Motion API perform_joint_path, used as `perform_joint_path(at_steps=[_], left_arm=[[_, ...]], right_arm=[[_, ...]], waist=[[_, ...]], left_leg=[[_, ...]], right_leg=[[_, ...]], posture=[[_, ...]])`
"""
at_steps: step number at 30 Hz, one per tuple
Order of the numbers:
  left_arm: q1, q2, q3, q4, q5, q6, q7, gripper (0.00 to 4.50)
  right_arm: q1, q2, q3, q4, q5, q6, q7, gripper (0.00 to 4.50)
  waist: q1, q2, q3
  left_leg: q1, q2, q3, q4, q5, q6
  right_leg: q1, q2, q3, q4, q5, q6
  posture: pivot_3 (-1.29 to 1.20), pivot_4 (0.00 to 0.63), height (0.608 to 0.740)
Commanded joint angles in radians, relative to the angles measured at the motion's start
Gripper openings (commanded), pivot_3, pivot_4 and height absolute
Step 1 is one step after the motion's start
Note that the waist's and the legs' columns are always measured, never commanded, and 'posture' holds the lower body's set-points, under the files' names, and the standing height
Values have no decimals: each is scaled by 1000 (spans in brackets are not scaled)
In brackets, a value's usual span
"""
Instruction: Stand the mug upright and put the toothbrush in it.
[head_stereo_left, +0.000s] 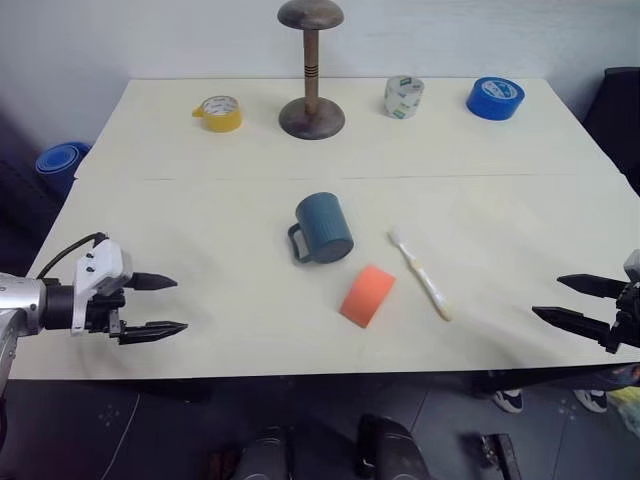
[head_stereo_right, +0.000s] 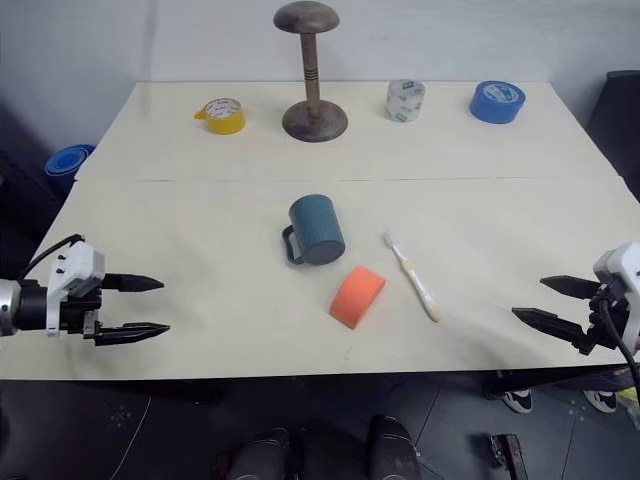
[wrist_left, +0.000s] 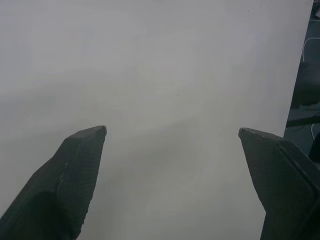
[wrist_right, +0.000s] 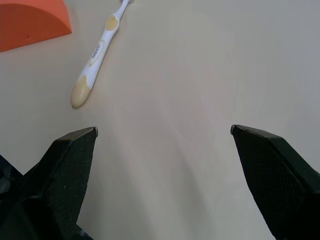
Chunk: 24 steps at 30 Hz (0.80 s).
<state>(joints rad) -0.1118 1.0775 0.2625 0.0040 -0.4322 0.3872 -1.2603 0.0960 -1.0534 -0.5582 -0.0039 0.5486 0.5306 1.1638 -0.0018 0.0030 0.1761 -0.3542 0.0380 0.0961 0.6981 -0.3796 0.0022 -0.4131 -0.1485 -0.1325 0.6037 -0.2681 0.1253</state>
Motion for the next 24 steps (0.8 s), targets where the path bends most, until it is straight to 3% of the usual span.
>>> perform_joint_path(at_steps=[1, 18, 24], left_arm=[[-10, -4, 13, -5, 0, -14, 4, 4500], [-43, -26, 15, -18, -25, 34, 23, 4500], [-53, -21, 10, -102, -82, 87, -8, 4500]], right_arm=[[5, -1, -20, -9, -4, -2, -4, 4445], [11, 2, -47, -71, 58, 87, -21, 4445], [-20, 33, -76, -313, 279, 328, -124, 4445]], waist=[[0, 0, 0], [0, 0, 0], [1, 0, 0]], left_leg=[[0, 0, 0, 0, 0, 0], [0, 0, 1, 0, 0, 0], [0, 1, 0, 0, 0, 0]], right_leg=[[0, 0, 0, 0, 0, 0], [0, 0, 0, 1, 0, 0], [0, 0, 1, 1, 0, 0]], posture=[[0, 150, 740], [0, 150, 740], [0, 150, 740]])
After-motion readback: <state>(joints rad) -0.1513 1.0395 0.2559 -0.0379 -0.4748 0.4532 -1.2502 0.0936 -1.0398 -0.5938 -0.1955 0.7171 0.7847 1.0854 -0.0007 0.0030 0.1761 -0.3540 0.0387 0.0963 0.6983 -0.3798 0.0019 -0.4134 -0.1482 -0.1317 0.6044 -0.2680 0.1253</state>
